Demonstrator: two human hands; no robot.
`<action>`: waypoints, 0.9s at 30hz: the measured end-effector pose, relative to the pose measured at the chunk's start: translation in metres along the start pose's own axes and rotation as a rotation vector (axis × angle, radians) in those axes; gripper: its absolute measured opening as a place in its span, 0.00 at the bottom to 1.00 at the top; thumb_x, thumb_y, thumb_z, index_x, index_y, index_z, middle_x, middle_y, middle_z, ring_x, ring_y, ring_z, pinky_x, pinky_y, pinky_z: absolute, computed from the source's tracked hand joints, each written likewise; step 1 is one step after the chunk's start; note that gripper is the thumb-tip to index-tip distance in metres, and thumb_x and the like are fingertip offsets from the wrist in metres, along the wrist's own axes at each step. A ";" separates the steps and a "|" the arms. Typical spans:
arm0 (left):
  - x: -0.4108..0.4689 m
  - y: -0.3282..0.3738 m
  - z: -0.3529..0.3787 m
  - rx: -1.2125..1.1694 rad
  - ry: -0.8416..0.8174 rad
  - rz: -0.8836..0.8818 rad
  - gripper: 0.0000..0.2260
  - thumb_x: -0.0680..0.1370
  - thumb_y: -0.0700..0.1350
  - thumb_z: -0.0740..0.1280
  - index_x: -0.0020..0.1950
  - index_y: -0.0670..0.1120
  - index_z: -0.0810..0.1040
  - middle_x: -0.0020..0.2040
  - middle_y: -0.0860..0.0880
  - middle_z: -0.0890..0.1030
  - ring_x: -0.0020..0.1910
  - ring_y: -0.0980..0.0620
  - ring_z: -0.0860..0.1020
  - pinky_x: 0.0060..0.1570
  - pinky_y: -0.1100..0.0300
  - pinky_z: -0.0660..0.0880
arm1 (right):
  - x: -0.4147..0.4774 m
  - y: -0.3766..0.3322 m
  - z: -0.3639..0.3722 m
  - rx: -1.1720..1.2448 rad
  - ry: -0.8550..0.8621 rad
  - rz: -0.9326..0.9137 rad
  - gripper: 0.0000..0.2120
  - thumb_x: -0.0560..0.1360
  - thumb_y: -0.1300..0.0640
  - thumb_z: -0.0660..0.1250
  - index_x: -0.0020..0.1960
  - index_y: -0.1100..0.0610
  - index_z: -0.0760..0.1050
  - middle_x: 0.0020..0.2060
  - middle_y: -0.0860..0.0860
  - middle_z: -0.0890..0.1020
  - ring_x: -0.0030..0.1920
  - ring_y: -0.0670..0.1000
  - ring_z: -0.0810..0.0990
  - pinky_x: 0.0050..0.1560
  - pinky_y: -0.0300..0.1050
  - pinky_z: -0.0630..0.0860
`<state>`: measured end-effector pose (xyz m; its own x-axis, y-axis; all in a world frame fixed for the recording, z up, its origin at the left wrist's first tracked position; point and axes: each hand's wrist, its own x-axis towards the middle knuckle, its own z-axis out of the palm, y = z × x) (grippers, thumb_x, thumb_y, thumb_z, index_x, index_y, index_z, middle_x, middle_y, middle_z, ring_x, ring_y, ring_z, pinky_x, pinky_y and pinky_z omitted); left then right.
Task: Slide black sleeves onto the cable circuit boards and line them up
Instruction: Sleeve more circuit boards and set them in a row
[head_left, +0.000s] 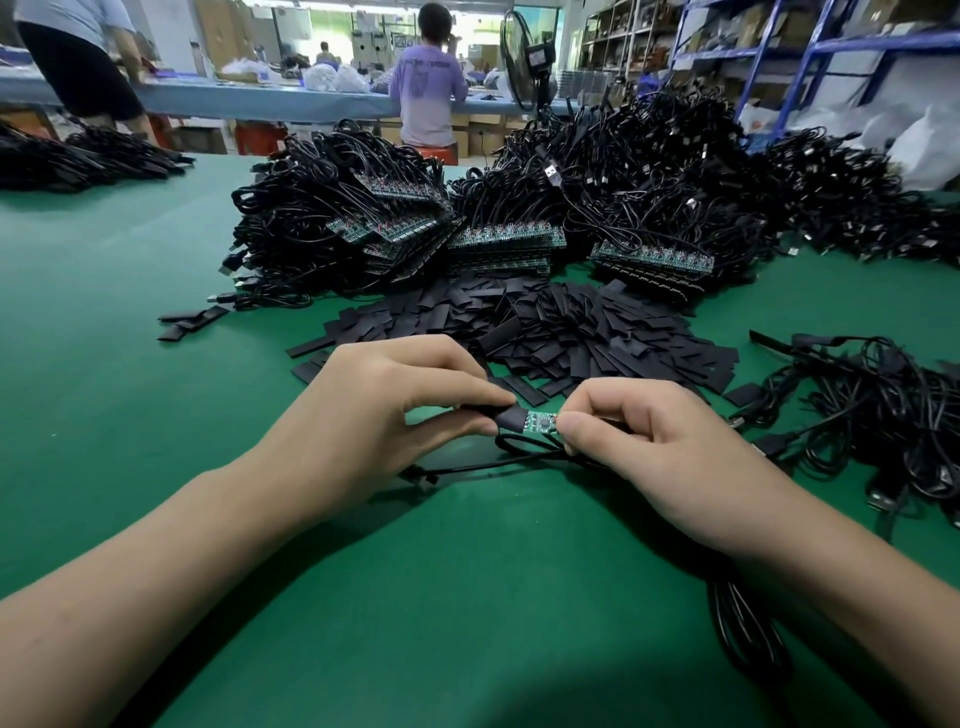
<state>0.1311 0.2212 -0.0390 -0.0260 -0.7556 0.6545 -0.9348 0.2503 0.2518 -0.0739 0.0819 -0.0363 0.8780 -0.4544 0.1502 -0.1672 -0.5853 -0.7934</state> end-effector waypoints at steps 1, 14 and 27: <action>0.000 0.000 0.000 -0.003 0.004 0.005 0.09 0.76 0.46 0.76 0.55 0.50 0.87 0.49 0.56 0.84 0.46 0.59 0.82 0.47 0.61 0.78 | 0.000 0.000 -0.001 0.016 -0.002 0.008 0.12 0.83 0.51 0.65 0.40 0.51 0.76 0.29 0.42 0.70 0.31 0.45 0.65 0.35 0.45 0.61; -0.001 0.010 0.004 -0.035 -0.003 0.022 0.10 0.75 0.48 0.76 0.53 0.46 0.87 0.45 0.53 0.82 0.42 0.59 0.79 0.45 0.61 0.77 | -0.003 -0.006 0.007 -0.020 0.009 -0.002 0.10 0.81 0.50 0.66 0.42 0.51 0.79 0.29 0.42 0.73 0.29 0.41 0.64 0.32 0.37 0.60; 0.000 0.015 0.005 -0.078 0.072 -0.016 0.08 0.75 0.48 0.77 0.52 0.47 0.88 0.46 0.53 0.84 0.43 0.57 0.82 0.46 0.59 0.79 | 0.000 -0.002 0.008 0.090 0.011 -0.033 0.11 0.83 0.55 0.65 0.42 0.52 0.80 0.27 0.37 0.75 0.28 0.37 0.71 0.33 0.28 0.65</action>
<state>0.1154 0.2218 -0.0391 0.0171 -0.7148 0.6991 -0.9046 0.2868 0.3154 -0.0704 0.0886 -0.0395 0.8771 -0.4440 0.1831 -0.0971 -0.5373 -0.8378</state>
